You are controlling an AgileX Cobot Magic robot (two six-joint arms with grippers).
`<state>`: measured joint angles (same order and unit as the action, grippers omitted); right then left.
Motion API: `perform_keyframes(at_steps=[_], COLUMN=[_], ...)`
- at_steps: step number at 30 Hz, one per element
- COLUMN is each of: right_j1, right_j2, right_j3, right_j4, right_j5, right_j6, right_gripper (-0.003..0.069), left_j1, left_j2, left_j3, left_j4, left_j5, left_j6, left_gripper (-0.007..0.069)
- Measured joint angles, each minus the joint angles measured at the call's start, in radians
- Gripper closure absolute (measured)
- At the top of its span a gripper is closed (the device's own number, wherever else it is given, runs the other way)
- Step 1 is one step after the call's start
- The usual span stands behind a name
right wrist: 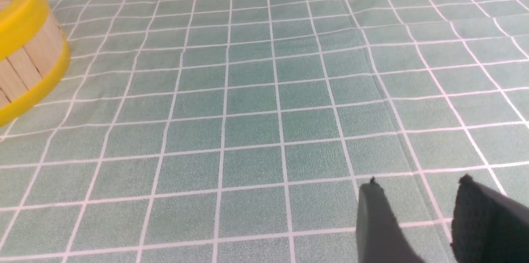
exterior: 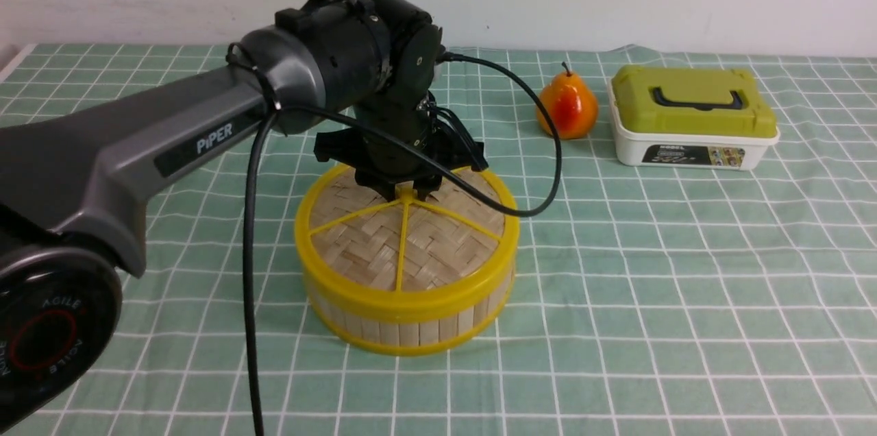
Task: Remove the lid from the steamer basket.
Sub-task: Use the left arm to lift the lid of the steamer
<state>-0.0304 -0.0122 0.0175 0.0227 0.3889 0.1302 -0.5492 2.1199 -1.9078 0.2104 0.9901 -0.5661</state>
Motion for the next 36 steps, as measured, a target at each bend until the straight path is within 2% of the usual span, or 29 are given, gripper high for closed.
perform_keyframes(at_steps=[9, 16, 22, 36], right_j1=[0.0, 0.0, 0.0, 0.0], right_j2=[0.0, 0.0, 0.0, 0.0], right_j3=[0.0, 0.0, 0.0, 0.0], right_j4=[0.0, 0.0, 0.0, 0.0], right_j5=[0.0, 0.0, 0.0, 0.0], right_j6=[0.0, 0.0, 0.0, 0.0], right_gripper=[0.0418, 0.0418, 0.0418, 0.0418], left_j1=[0.0, 0.0, 0.0, 0.0], left_j2=[0.004, 0.017, 0.016, 0.061], left_j3=[-0.015, -0.115, -0.157, -0.162], left_j4=[0.001, -0.003, -0.003, -0.035], left_j5=[0.022, 0.168, 0.232, 0.237], left_j6=[0.0, 0.017, 0.019, 0.02], left_gripper=[0.0377, 0.0382, 0.0382, 0.0382])
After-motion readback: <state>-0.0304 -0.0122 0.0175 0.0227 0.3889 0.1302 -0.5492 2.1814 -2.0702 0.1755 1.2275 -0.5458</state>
